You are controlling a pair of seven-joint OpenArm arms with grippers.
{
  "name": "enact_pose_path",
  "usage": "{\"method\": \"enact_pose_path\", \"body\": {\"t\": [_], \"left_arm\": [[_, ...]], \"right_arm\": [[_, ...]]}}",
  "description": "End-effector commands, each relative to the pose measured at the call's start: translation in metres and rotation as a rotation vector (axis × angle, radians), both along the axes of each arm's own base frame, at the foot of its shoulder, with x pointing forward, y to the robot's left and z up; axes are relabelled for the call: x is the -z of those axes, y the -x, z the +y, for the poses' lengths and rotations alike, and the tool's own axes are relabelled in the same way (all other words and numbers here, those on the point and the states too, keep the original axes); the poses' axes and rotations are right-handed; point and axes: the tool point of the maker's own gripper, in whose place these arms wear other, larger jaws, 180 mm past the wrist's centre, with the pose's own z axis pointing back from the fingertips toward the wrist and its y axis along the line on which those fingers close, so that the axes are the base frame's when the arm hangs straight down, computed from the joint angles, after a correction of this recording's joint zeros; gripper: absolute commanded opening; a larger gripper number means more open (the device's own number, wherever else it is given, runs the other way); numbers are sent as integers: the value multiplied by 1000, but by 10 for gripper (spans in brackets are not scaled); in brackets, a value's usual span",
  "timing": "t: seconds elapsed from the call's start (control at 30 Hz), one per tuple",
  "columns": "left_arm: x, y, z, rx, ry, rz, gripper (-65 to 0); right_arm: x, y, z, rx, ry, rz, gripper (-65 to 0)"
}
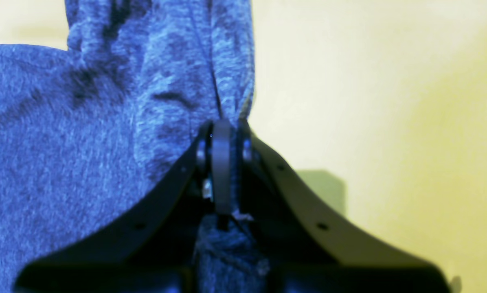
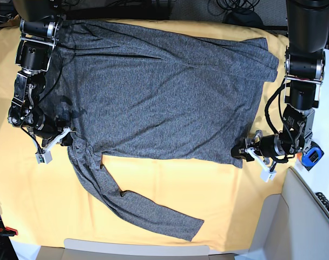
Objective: Fold the T-shirt properly
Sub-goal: 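Lower both grippers and pinch the shirt's side edges near the hem, then lift the hem edge with both grippers and fold it onto the shoulders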
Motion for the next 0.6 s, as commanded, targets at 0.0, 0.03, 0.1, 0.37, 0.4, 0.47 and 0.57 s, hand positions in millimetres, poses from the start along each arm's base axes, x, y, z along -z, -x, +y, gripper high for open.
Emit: {"method": "enact_pose_path", "body": {"t": [0.0,0.03,0.1,0.37,0.4,0.47,0.57], "left_arm": [[-25,-17,0,15,13,-73,-386],[-25,-17,0,18,14,-75,-386],[-25,-17,0,18,14,-75,-385],[-25,-18,0,17,14,-76,-250],[-25,-18,0,17,14,-76,-242],[-26,-18,0,16,15,-77,-243],[-27,-19,-1,12,17,-85,-243]], "right_arm": [[29,30,7,-57,36,157,-650],[29,30,7,-57,36,157,-650],[29,30,7,-56,36,158,-650],[29,30,8,-56,35,158,-650],[29,30,8,-56,35,158,-650],[29,30,8,-56,35,158,-650],[29,30,8,-56,35,158,-650]]}}
